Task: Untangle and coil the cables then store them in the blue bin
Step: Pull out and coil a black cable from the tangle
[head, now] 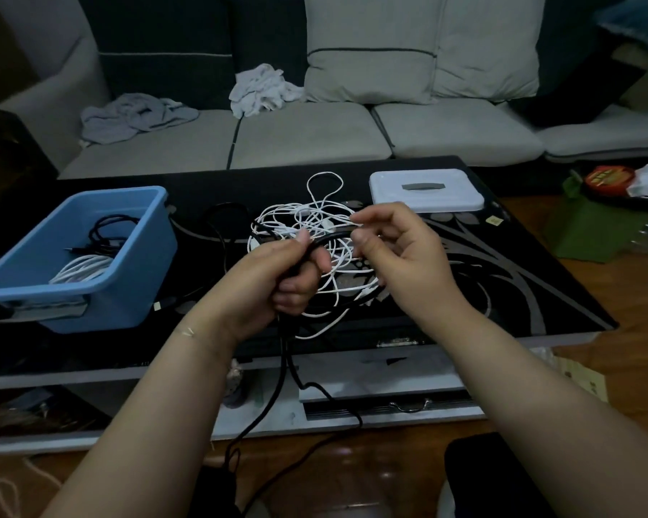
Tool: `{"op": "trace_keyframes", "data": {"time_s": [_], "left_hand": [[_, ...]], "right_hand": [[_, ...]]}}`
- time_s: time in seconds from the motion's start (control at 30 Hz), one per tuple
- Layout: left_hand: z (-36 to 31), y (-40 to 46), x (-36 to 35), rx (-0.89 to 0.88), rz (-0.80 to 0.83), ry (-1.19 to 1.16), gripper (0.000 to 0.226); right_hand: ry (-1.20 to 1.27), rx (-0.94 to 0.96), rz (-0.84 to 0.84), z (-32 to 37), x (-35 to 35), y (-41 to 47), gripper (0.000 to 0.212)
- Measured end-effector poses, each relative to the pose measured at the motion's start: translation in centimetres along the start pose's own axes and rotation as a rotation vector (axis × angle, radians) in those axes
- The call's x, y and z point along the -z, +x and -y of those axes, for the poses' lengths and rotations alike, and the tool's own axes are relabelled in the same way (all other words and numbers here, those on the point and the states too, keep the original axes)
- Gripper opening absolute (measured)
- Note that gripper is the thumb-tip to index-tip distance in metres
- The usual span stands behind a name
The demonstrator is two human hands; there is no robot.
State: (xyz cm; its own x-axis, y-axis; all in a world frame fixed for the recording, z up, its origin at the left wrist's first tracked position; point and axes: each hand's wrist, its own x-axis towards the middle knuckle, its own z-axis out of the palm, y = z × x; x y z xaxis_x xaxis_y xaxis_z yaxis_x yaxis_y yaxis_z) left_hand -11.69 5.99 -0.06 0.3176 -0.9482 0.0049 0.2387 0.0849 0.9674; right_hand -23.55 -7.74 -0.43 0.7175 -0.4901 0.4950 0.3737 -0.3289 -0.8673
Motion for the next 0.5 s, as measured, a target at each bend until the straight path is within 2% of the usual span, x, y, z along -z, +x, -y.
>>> {"op": "trace_keyframes", "data": {"time_s": [0.1,0.2,0.27,0.4,0.5], "left_hand": [[0.1,0.5,-0.4,-0.032,0.038,-0.247,0.04],[0.0,0.9,-0.4,-0.087,-0.006,-0.574,0.039],[-0.3,0.9,0.2,-0.152,-0.017,-0.74,0.036],[-0.9,0.8,1.1,-0.239,-0.198,-0.853,0.043],[-1.1,0.8,1.3,-0.26,-0.226,-0.871,0.041]], "right_hand": [[0.063,-0.135,-0.106,-0.7,-0.4,0.3,0.007],[0.131,-0.341,0.005,-2.8,-1.3,0.0,0.028],[0.199,-0.428,0.065,-3.9,-2.2,-0.5,0.029],[0.157,-0.454,-0.031,-4.7,-3.1,-0.4,0.021],[0.119,-0.449,-0.08,-4.8,-3.6,-0.6,0.023]]}}
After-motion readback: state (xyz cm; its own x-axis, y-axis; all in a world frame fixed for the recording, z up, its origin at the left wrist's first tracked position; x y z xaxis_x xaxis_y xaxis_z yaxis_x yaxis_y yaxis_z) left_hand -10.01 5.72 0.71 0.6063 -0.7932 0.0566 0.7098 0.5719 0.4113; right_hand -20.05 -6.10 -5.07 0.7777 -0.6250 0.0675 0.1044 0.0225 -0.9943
